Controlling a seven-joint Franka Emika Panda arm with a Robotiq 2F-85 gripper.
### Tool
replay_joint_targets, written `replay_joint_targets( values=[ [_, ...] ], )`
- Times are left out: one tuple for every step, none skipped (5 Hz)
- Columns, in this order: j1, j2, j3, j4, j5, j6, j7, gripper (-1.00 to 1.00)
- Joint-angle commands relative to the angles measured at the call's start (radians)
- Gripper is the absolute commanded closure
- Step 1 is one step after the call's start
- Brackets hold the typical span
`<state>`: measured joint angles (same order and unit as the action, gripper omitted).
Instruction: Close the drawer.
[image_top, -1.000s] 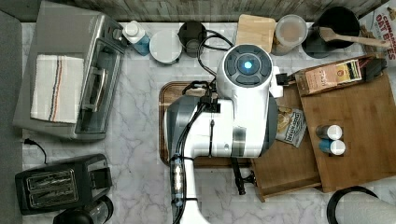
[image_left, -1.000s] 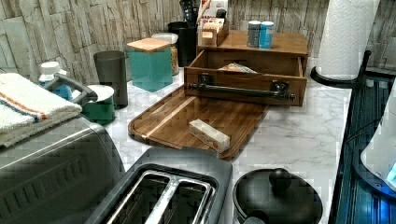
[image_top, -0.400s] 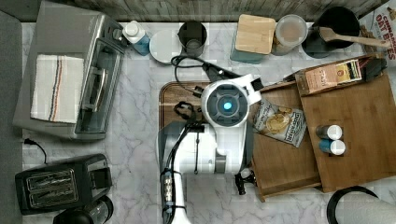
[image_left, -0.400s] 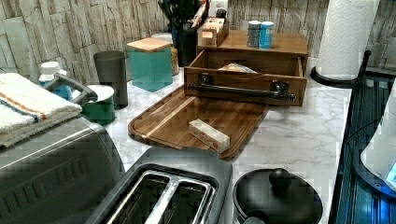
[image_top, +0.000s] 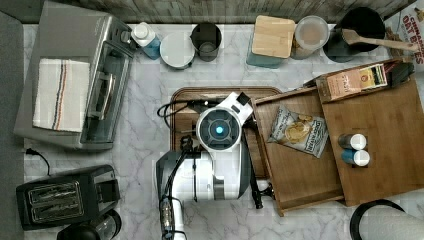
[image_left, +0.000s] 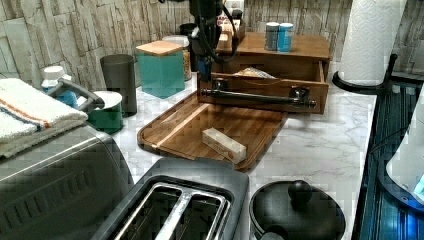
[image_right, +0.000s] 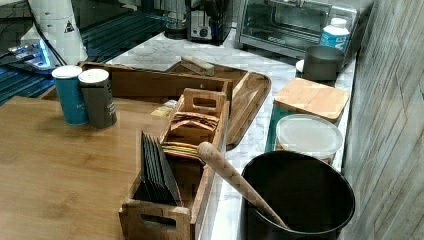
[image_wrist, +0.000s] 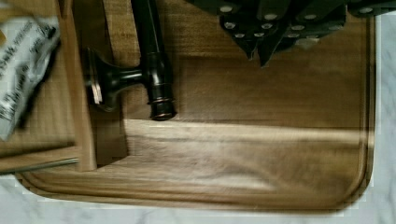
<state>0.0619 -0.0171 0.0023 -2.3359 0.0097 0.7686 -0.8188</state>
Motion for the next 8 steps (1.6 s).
replay_joint_targets(
  values=[
    [-0.007,-0.013,-0.006,-0.172,-0.091,0.116,-0.151,1.0],
    [-0.008,0.0,-0.006,-0.201,-0.083,0.132,-0.135,1.0],
    [0.014,-0.018,-0.024,-0.244,-0.17,0.132,-0.022,1.0],
    [-0.028,-0.028,-0.028,-0.257,-0.162,0.141,-0.108,1.0],
    [-0.058,-0.038,-0.056,-0.256,-0.19,0.162,-0.189,1.0],
    [-0.09,-0.028,-0.092,-0.233,-0.14,0.179,-0.327,1.0],
    [-0.107,0.003,-0.141,-0.185,-0.09,0.173,-0.43,1.0],
    [-0.117,0.032,-0.203,-0.137,-0.038,0.196,-0.549,1.0]
  ],
)
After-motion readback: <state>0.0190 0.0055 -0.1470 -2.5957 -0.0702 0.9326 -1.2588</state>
